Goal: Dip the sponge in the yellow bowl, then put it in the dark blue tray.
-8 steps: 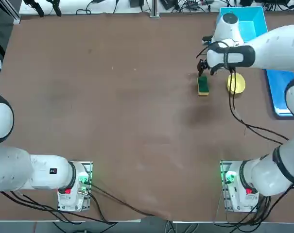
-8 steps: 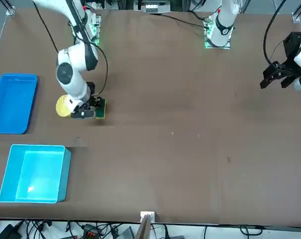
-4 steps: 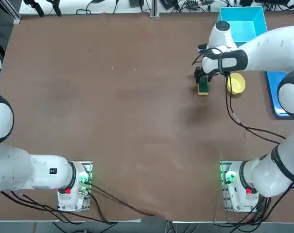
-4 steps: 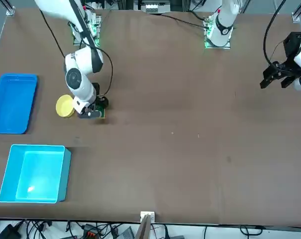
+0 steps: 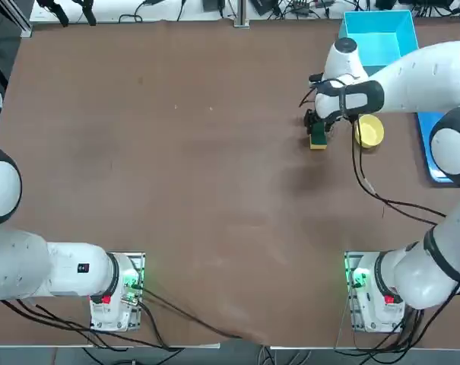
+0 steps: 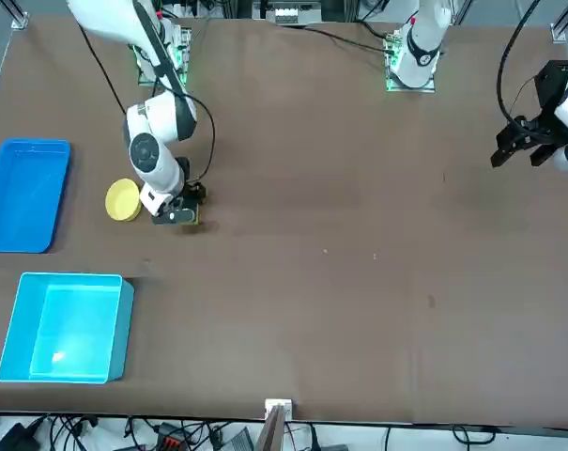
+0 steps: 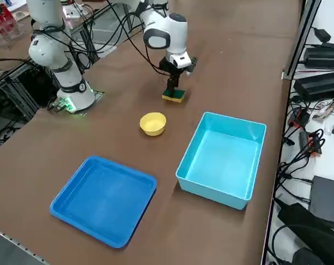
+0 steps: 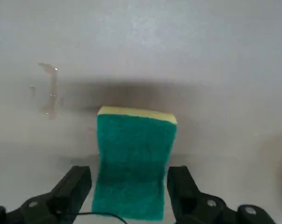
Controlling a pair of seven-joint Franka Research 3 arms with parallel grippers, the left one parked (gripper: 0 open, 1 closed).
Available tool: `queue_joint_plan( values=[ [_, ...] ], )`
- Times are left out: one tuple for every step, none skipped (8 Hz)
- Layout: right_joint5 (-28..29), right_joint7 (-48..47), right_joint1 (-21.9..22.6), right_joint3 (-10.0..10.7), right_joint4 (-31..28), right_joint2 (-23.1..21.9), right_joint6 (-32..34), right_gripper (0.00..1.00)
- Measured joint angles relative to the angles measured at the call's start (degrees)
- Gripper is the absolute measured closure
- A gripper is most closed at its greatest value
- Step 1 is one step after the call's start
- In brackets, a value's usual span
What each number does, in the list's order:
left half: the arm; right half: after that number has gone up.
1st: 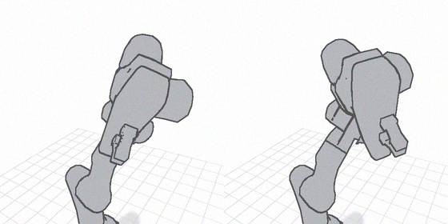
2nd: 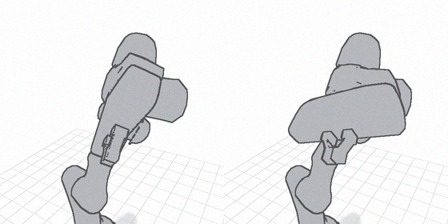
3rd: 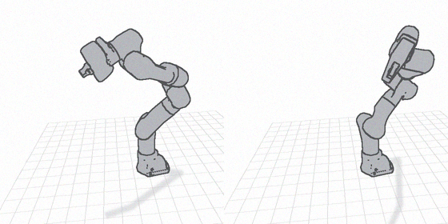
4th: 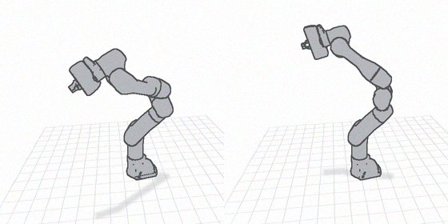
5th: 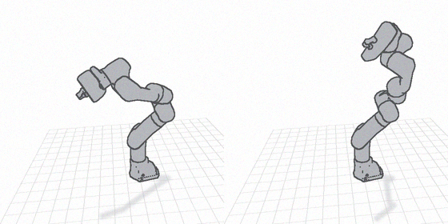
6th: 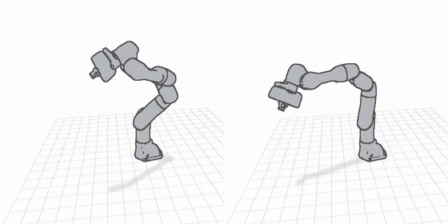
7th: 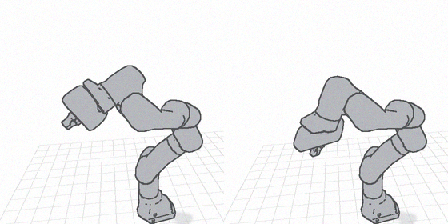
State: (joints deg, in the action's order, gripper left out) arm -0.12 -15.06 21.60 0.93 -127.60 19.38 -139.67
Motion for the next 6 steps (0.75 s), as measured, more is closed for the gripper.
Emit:
queue_joint_plan(
  values=[
    [0.0, -0.1, 0.0, 0.1, 0.0, 0.3, 0.0, 0.00],
    [0.0, -0.3, 0.0, 0.1, 0.0, 0.7, 0.0, 0.00],
    [0.0, -0.5, 0.0, 0.1, 0.0, 1.0, 0.0, 0.00],
    [0.0, -0.7, 0.0, 0.1, 0.0, 1.4, 0.0, 0.00],
    [0.0, -0.9, 0.0, 0.1, 0.0, 1.8, -0.1, 0.00],
    [0.0, -0.9, 0.0, 0.1, 0.0, 2.2, -0.2, 0.00]
  ],
)
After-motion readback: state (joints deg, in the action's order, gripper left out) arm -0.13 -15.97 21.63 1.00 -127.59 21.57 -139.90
